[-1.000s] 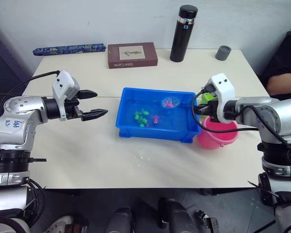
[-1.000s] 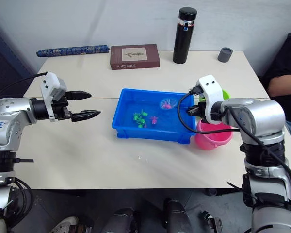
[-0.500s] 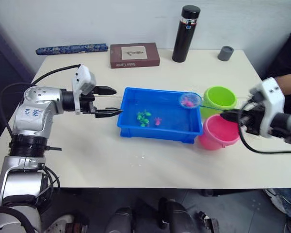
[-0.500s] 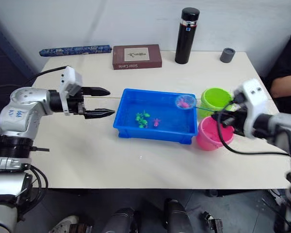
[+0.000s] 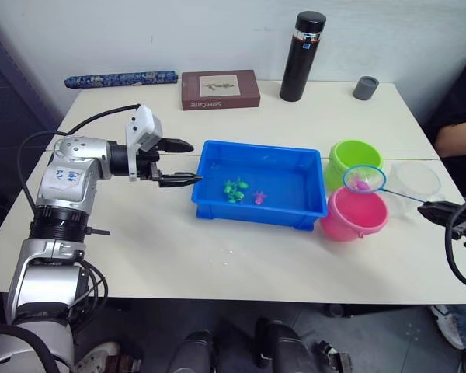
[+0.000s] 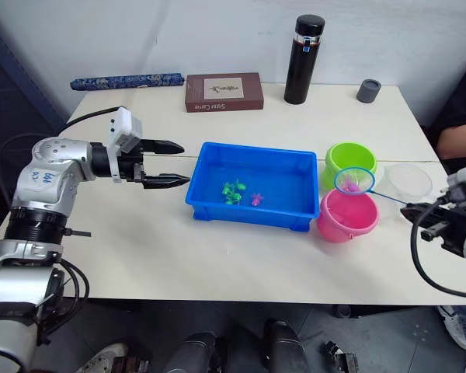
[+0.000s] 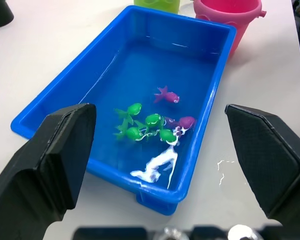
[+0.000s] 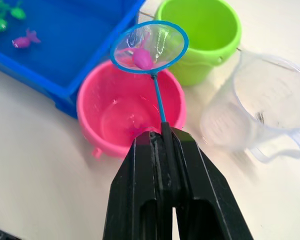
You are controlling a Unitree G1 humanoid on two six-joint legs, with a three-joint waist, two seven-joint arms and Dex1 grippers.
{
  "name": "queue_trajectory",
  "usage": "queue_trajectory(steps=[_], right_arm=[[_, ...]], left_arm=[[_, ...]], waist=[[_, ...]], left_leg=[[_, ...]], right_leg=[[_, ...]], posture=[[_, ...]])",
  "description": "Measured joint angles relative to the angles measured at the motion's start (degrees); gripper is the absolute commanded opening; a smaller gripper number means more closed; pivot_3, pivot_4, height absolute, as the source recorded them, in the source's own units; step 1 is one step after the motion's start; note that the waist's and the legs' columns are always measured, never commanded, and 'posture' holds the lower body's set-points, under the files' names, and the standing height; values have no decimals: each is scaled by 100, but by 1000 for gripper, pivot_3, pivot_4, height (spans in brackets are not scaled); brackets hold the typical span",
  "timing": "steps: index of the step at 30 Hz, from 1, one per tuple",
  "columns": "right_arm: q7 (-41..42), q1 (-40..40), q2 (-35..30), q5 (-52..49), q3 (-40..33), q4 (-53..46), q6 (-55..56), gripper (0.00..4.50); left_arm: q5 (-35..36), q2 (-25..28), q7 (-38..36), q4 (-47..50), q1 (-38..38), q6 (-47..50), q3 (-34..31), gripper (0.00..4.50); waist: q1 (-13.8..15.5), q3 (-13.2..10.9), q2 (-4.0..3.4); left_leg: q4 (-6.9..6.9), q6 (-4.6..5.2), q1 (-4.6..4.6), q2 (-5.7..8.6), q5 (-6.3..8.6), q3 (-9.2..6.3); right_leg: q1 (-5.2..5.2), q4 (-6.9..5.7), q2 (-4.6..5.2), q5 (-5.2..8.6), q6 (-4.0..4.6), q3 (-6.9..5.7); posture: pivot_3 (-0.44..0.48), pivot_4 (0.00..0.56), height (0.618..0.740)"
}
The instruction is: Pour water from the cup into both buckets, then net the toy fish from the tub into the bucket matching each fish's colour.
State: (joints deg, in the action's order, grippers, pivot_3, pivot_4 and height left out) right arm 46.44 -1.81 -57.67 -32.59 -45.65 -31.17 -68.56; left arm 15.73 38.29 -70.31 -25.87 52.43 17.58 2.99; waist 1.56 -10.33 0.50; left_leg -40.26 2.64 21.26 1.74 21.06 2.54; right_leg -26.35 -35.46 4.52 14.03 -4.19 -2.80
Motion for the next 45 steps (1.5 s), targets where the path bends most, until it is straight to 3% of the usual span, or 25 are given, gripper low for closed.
queue_trajectory(steps=[11,21,34,45], right_arm=[[126,-1399,0,909,-50,-616,1525,0],[-229,-2164,64,2967,563,-210,4492,0],[-667,-2394,320,4572,563,463,7176,0],[-1242,-2543,426,5875,485,671,8668,0]], left_arm=[[-160,-267,-155,-533,195,-386,36,4444],[-259,-444,-224,-872,364,-578,35,4444],[-269,-456,-251,-877,365,-639,34,4444],[-266,-479,-260,-875,364,-652,34,4444]], waist=[[-5,1,1],[-4,2,5],[-13,3,5],[-16,3,5]], left_leg=[[-4,1,-4,2,-1,3],[-5,4,-5,10,-3,8],[-6,5,-11,9,-4,12],[-6,5,-13,10,-4,13]], right_leg=[[2,-6,-1,0,-1,3],[3,-7,-4,-2,-4,1],[5,-9,-4,-2,-4,3],[7,-9,-6,-2,-4,8]], posture=[[0,150,740],[0,150,740],[0,150,740],[0,150,740]])
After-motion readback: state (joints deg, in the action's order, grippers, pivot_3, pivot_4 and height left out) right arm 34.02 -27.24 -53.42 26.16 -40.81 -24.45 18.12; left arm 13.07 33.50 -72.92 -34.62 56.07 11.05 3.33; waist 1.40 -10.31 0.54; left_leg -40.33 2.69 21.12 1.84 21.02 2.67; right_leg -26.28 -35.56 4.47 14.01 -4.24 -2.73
